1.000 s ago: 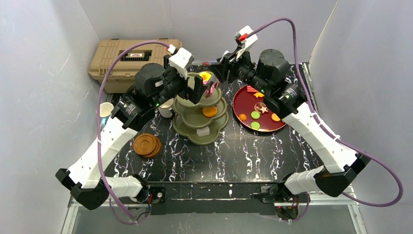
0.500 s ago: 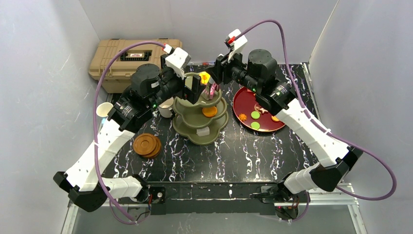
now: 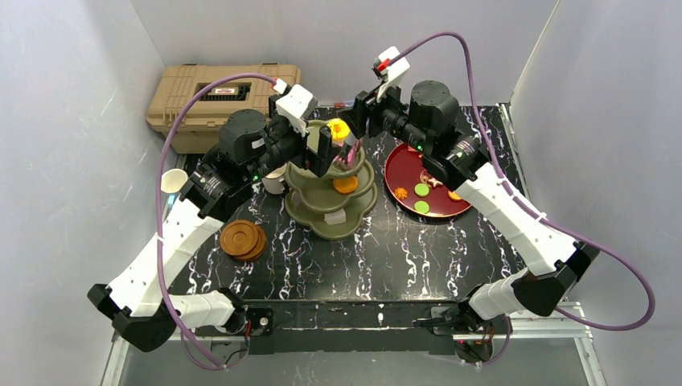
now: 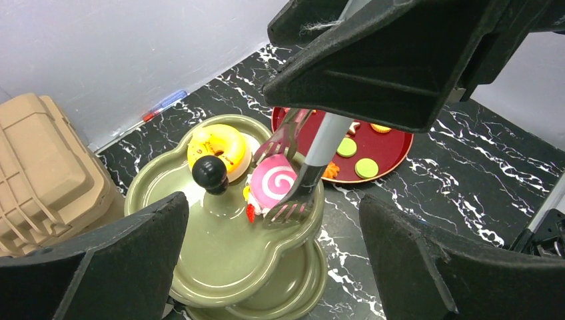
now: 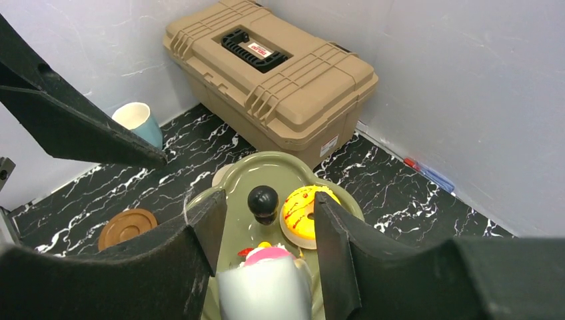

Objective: Serve the afternoon tea
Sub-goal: Place the desert on the desert table.

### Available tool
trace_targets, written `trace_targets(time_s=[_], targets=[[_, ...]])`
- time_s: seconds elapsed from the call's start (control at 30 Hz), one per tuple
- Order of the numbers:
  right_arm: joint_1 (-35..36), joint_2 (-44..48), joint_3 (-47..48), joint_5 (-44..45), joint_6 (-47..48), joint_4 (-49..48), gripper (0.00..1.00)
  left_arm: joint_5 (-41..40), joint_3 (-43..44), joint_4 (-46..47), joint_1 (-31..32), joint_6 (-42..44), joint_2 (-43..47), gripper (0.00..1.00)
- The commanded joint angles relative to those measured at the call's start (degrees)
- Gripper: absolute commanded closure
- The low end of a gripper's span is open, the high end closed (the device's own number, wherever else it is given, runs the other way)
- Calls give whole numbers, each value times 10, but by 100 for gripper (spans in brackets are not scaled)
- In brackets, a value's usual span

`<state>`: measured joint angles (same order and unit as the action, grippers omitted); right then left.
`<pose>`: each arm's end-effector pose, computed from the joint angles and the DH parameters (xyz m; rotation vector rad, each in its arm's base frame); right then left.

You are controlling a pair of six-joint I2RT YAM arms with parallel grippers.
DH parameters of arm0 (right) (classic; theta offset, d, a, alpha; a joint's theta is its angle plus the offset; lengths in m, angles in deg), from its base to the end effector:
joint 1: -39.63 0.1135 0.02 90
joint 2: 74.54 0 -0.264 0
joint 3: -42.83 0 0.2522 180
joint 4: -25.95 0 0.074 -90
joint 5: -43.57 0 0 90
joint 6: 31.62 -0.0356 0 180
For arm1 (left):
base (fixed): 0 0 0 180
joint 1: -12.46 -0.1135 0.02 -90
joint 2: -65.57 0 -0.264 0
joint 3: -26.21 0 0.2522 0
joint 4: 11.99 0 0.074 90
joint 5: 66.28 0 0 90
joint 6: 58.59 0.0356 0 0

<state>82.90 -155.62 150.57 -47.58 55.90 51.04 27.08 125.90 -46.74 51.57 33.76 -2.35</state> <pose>0.2281 0.2158 0.4905 -0.5657 1.4747 0.6456 0.1885 -0.1559 0.4852 0.6267 1.5263 -0.5396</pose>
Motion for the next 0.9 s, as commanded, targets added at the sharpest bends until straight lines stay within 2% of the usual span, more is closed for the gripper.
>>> trace_targets(time_s=[0.0,0.1,0.27,0.33,0.57,0.63,0.77,0.87], targets=[[2,20,10,8,8,-45,41,10,2,9,-2,-3,16,2],[2,22,11,9,7,-51,48,10,2,8,-2,-2,16,2],[2,23,20,28,8,-54,75,9,2,10,-2,-3,16,2],[2,25,23,28,9,-60,81,9,2,10,-2,-3,17,2],[2,26,44,24,0,-83,79,9,5,8,-2,-3,16,2],[2,28,50,17,-7,-88,75,9,7,8,-2,-3,16,2],[2,27,49,15,-16,-88,59,10,7,7,-2,-4,17,2],[2,27,39,16,-18,-89,55,10,7,8,-2,-4,18,2]])
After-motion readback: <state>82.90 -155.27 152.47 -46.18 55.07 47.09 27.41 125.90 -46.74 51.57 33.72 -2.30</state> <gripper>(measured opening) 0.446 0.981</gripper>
